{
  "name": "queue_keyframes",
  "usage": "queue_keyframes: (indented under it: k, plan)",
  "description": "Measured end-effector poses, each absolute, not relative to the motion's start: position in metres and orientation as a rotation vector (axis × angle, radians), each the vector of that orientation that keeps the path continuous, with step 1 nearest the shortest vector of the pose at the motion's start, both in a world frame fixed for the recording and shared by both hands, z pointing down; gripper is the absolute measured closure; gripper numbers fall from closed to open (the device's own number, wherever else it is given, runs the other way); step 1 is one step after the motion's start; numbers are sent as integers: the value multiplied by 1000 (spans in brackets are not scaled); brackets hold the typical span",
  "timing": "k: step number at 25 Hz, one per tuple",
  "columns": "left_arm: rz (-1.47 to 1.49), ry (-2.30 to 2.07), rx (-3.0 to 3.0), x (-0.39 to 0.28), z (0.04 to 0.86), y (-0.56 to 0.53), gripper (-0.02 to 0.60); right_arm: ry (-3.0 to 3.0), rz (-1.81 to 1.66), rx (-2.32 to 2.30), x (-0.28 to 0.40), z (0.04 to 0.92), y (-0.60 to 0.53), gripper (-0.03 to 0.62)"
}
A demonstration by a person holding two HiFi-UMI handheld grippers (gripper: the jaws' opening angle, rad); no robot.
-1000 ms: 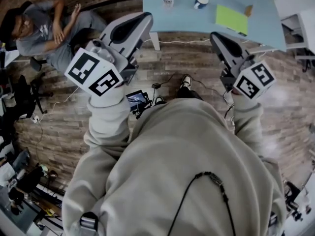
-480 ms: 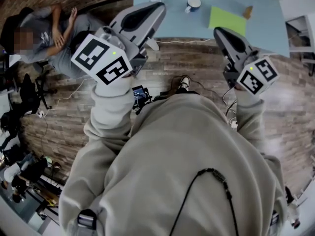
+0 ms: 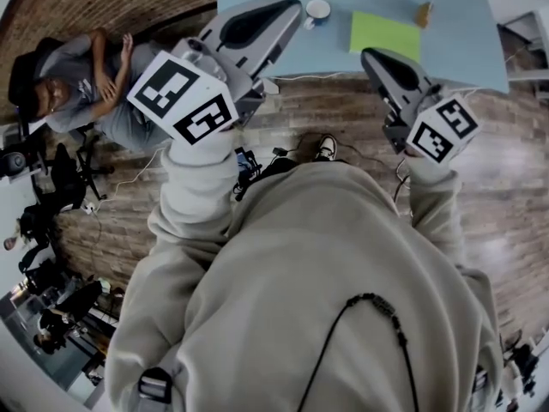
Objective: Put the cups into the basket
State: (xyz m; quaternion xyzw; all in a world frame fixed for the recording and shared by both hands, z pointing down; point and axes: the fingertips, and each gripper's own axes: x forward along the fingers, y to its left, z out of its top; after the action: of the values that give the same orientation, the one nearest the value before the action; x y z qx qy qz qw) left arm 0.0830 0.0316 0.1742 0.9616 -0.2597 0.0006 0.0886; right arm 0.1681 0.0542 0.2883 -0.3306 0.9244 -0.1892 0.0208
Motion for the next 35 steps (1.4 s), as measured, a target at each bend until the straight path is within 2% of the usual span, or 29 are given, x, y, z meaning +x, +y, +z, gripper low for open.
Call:
queue_keyframes:
  k: [14, 23, 35]
  plan:
    - [-31, -789, 2838, 41, 184, -39, 583, 2945, -588, -1028, 140, 297, -2, 580]
    - [-66, -661, 2853, 28, 189, -138, 583, 2971, -572, -1122, 117, 295, -93, 580]
    - [-83, -554, 2811, -6, 206, -220, 583, 2993, -610, -1212, 81, 303, -175, 580]
